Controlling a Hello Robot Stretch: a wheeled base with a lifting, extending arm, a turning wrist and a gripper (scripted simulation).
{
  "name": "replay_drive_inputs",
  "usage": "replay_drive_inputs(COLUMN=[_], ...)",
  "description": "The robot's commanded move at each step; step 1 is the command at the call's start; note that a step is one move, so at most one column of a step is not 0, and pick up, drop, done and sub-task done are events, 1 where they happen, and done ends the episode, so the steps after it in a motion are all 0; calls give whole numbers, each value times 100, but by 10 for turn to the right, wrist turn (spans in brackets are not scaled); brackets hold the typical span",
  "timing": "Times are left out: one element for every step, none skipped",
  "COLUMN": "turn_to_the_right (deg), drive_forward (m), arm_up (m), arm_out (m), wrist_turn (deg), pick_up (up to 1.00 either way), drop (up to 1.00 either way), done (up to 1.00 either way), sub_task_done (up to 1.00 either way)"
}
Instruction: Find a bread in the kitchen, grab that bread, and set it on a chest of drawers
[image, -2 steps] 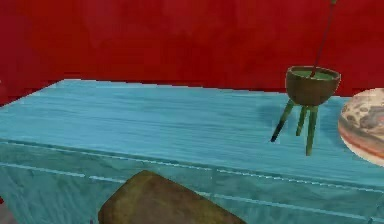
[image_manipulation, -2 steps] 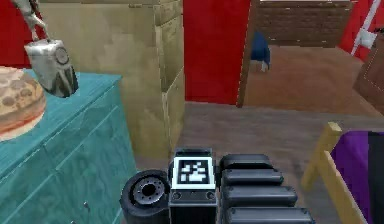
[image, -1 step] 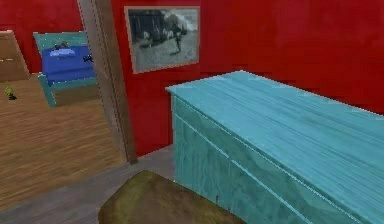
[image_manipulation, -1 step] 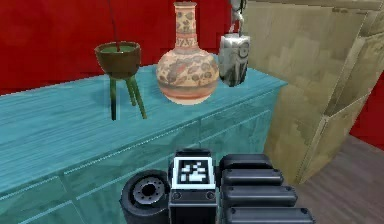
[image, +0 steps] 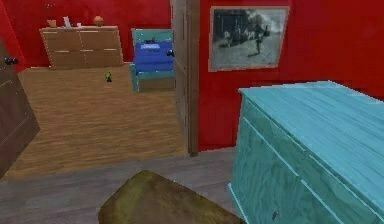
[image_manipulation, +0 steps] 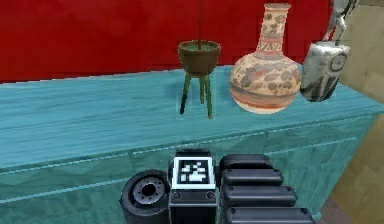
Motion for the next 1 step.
replay_drive_inputs(turn_to_the_right=[0], drive_forward=[0], arm_up=[0], arm_out=[48], wrist_turn=[0], pick_up=[0], drop=[0], done=[0], sub_task_done=[0])
